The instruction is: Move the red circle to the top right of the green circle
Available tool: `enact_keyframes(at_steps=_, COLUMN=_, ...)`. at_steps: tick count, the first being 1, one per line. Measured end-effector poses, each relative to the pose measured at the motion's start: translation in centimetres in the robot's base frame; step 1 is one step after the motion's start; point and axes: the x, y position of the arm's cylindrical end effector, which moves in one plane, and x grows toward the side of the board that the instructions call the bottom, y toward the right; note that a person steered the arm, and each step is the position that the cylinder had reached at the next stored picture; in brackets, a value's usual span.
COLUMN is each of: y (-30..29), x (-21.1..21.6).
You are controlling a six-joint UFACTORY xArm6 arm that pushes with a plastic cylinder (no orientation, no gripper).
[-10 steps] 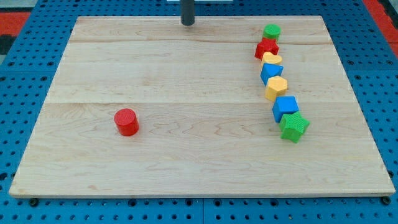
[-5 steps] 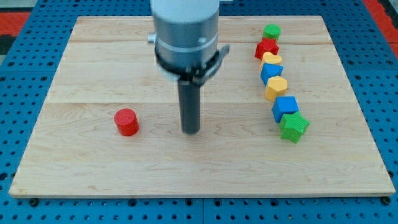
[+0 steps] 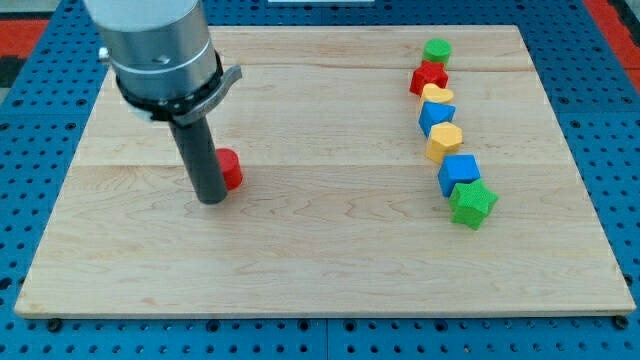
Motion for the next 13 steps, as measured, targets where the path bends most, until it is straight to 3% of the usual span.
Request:
enact_keyframes(at_steps=4, y=0.3, x=-11.8)
enact_keyframes(at_steps=5, y=3.6, x=-13.1)
enact_keyframes(at_steps=7, y=3.2, x=-9.6)
enact_keyframes(at_steps=9, y=14.2, x=-14.0)
enact_keyframes(at_steps=10, y=15.1, x=-15.7)
enact_keyframes(at_steps=13, y=17.2, x=-14.5)
